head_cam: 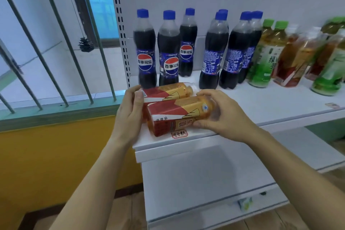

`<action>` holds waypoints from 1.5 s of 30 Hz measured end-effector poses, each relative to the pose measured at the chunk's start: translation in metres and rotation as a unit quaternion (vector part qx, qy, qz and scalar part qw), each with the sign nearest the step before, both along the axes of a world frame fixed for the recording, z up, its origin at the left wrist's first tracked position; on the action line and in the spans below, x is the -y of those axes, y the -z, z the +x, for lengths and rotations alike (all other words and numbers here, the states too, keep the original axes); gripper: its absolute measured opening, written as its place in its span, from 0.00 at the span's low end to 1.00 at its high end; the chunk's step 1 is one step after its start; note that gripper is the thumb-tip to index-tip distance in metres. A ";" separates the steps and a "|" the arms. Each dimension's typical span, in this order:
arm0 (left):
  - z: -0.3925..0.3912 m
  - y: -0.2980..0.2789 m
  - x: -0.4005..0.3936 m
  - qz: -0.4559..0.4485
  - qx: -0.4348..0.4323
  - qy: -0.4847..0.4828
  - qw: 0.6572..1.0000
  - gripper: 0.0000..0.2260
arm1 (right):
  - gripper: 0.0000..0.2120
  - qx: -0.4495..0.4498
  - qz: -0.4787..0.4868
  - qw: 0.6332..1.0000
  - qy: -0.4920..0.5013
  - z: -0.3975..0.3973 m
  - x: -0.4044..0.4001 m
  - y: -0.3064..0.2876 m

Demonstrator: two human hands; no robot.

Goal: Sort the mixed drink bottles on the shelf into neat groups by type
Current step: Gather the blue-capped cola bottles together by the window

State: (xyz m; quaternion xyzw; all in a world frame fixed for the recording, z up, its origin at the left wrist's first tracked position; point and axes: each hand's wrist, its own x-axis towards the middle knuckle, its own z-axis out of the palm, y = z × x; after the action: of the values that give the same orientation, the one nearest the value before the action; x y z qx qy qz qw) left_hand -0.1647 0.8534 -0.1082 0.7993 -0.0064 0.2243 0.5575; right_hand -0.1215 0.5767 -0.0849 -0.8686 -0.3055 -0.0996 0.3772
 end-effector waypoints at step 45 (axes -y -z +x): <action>-0.005 0.003 -0.008 0.050 -0.035 0.055 0.997 0.43 | 0.32 0.123 -0.331 0.935 -0.044 0.041 -0.056 -0.095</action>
State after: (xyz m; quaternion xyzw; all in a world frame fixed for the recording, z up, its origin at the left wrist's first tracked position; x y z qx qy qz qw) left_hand -0.1698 0.8616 -0.1107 0.8320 -0.0421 0.1649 0.5279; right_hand -0.0807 0.6328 0.0100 -0.9108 -0.4033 -0.0823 0.0320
